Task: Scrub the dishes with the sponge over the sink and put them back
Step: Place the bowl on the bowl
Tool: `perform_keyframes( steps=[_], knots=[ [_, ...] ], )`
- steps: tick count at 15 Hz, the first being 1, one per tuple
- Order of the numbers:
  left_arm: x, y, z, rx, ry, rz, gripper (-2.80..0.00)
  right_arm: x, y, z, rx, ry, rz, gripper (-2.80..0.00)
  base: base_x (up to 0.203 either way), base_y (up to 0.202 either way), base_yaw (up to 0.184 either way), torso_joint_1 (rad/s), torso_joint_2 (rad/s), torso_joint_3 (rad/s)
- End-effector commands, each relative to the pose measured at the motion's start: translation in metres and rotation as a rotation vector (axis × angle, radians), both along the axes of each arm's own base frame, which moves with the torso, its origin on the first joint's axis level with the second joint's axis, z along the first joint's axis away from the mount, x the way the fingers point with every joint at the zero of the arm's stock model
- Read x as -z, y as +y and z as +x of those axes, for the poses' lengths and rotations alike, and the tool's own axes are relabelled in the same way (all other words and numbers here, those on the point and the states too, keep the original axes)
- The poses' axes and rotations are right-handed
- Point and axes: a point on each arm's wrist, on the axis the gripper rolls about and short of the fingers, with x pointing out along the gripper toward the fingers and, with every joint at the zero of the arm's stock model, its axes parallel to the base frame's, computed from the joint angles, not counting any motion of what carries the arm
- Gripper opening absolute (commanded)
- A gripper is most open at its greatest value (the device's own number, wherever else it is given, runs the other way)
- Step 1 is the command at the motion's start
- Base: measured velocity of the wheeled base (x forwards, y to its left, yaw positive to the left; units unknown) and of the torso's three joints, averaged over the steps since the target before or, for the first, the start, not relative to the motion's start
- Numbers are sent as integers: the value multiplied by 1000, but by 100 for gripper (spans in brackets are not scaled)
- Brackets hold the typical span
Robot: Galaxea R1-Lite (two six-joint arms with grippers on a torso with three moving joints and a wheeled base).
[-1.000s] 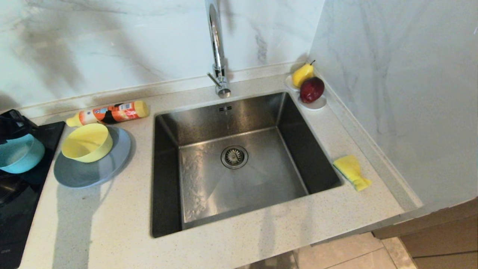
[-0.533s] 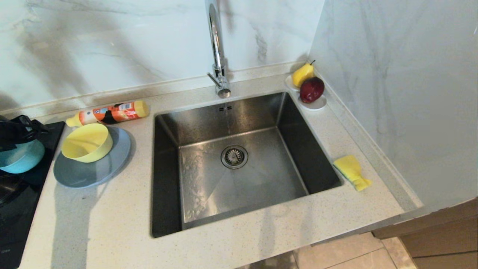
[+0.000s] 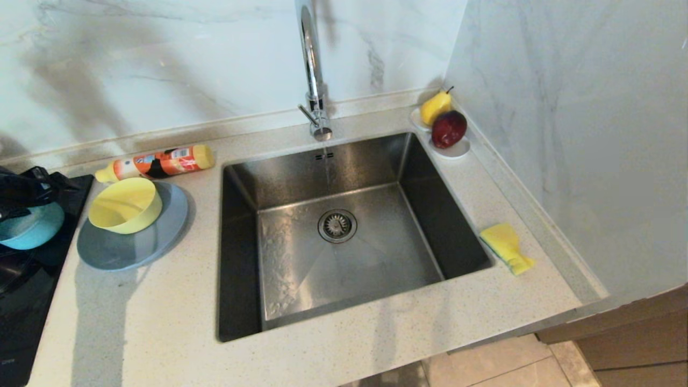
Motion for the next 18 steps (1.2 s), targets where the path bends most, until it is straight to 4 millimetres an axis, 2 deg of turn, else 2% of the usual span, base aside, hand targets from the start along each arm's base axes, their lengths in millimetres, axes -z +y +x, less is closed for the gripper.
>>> perform_keyframes(
  steps=[1,3,4,9,18],
  knots=[
    [12,2,4,3,27,-24,0,0,0,0,0,2,-1,-280,0,0,0,0,0,0],
    [15,3,5,2,31,-28,0,0,0,0,0,2,-1,-280,0,0,0,0,0,0],
    [14,2,4,3,33,-29,-275,0,0,0,0,2,-1,-280,0,0,0,0,0,0],
    [9,0,1,1,36,-36,-280,0,0,0,0,2,-1,-280,0,0,0,0,0,0],
    [-44,-25,-35,4,-6,-7,-280,0,0,0,0,2,-1,-280,0,0,0,0,0,0]
  ],
)
